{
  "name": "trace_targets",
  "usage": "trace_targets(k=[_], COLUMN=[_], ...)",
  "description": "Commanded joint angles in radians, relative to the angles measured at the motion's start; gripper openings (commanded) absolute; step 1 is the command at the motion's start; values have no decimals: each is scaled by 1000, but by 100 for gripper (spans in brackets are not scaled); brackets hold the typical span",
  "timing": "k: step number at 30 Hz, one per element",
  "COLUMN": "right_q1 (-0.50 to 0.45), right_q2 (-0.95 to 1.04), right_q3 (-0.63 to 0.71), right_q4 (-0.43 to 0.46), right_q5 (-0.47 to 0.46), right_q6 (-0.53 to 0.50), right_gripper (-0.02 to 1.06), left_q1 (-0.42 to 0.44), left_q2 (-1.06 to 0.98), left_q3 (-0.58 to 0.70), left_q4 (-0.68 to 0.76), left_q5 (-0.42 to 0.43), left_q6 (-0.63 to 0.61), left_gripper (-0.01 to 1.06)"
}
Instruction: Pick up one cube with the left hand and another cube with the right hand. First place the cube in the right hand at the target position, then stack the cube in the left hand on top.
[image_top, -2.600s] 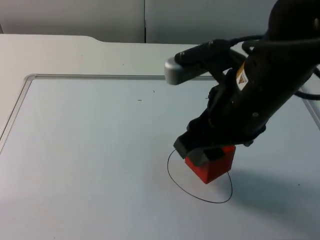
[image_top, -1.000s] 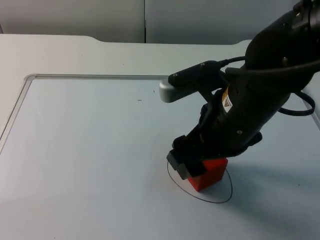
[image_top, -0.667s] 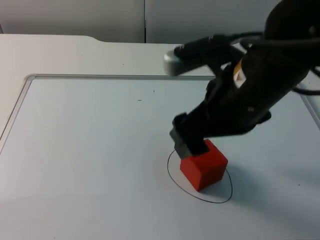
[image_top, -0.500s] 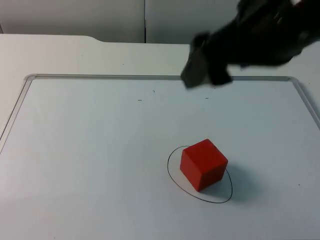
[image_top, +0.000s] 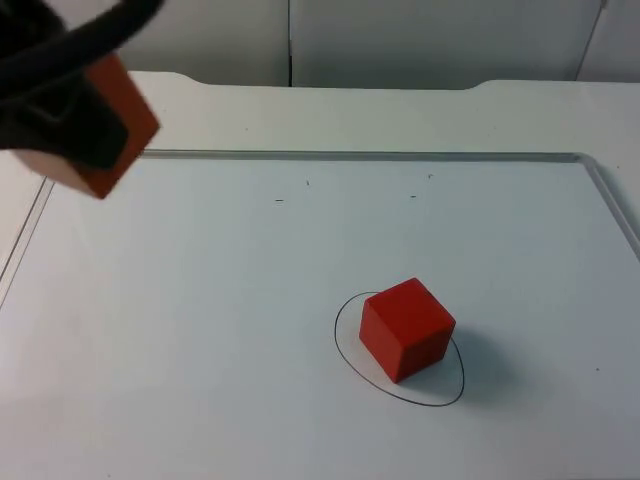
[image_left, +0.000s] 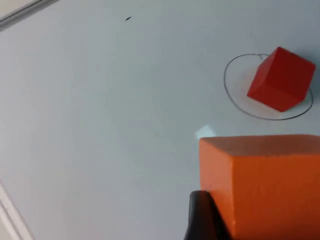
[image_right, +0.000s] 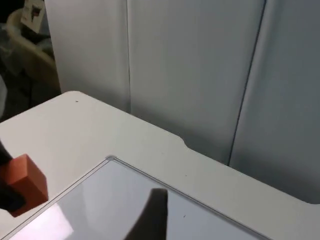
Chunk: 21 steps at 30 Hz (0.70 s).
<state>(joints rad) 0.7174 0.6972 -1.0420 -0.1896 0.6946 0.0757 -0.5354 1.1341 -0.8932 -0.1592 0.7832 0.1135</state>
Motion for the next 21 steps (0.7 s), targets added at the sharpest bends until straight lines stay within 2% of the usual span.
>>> trace_targets(k=[1, 8, 11, 15, 18, 21], right_q1=[4, 4, 4, 4, 4, 4], right_q2=[-54, -124, -124, -124, -124, -124], right_q3=[2, 4, 4, 4, 4, 4], right_q4=[-16, -35, -45, -49, -49, -49], right_q5=[55, 150, 174, 181, 181, 183], right_q6=[-5, -5, -5, -5, -5, -5], right_gripper=[84, 84, 84, 84, 84, 84], left_q1=[-6, -8, -10, -53, -116, -147], left_q2=[99, 410, 501, 624, 713, 746], left_q3=[-69, -248, -310, -402, -478, -495], left_q4=[-84, -331, -382, -367, -316, -301], left_q5=[-15, 5, 33, 61, 58, 37], left_q6=[98, 347, 409, 429, 429, 427], left_gripper=[23, 23, 23, 23, 23, 23])
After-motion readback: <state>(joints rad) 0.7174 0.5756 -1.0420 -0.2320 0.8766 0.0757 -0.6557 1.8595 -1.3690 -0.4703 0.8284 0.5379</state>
